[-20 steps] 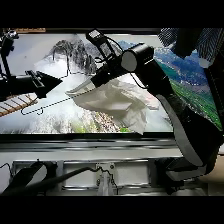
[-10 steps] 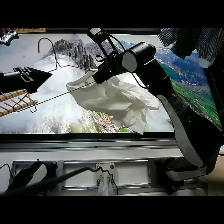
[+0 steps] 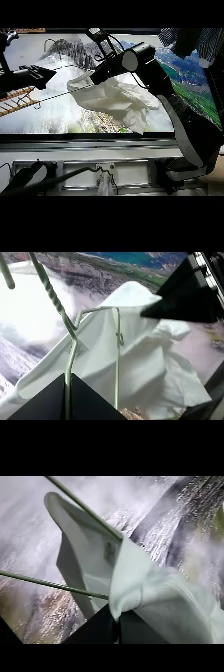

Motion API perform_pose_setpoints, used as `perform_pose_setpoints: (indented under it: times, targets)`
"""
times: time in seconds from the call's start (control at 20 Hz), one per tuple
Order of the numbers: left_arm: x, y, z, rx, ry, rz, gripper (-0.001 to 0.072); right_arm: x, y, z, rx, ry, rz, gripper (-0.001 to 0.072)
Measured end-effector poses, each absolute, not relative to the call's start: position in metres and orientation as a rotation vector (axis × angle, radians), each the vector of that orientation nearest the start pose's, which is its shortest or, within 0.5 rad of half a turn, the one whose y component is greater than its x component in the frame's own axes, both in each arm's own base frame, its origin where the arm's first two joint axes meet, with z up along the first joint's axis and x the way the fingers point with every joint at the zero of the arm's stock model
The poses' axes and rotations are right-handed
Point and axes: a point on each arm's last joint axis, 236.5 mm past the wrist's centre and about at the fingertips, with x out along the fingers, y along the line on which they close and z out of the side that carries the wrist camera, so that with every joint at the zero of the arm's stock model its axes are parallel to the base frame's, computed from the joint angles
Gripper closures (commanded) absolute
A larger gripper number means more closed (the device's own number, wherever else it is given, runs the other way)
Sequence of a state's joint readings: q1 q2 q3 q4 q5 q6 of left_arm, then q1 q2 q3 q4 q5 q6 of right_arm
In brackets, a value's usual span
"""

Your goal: Fold the clothes and pants, and hang the long-sleeved shirts on hangers.

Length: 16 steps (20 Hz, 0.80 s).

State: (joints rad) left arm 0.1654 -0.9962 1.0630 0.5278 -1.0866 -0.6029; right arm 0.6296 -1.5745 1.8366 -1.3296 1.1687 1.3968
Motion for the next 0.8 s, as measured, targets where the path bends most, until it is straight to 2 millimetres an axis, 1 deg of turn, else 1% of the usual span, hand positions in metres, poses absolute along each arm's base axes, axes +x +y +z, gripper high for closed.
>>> perform_pose_setpoints:
  times: [0.25,0.4,0.5,0.7,0.8]
  targets:
    - [0.384,-0.136,0.187,-0.095,0.493,-0.798,0.0699,0.390,0.354,0.143,-0.248,0.892,0.841,0.0693]
    - [0.383,-0.147,0.187,-0.159,0.483,-0.879,0.0699,0.387,0.351,0.141,-0.257,0.912,0.842,0.0693]
    - [0.380,-0.156,0.178,-0.217,0.511,-0.957,0.0698,0.384,0.350,0.139,-0.260,0.925,0.846,0.0693]
    - [0.377,-0.177,0.152,-0.348,0.590,-1.096,0.0698,0.381,0.350,0.138,-0.261,0.936,0.849,0.0693]
    - [0.377,-0.190,0.146,-0.421,0.599,-1.162,0.0698,0.380,0.351,0.138,-0.256,0.940,0.855,0.0692]
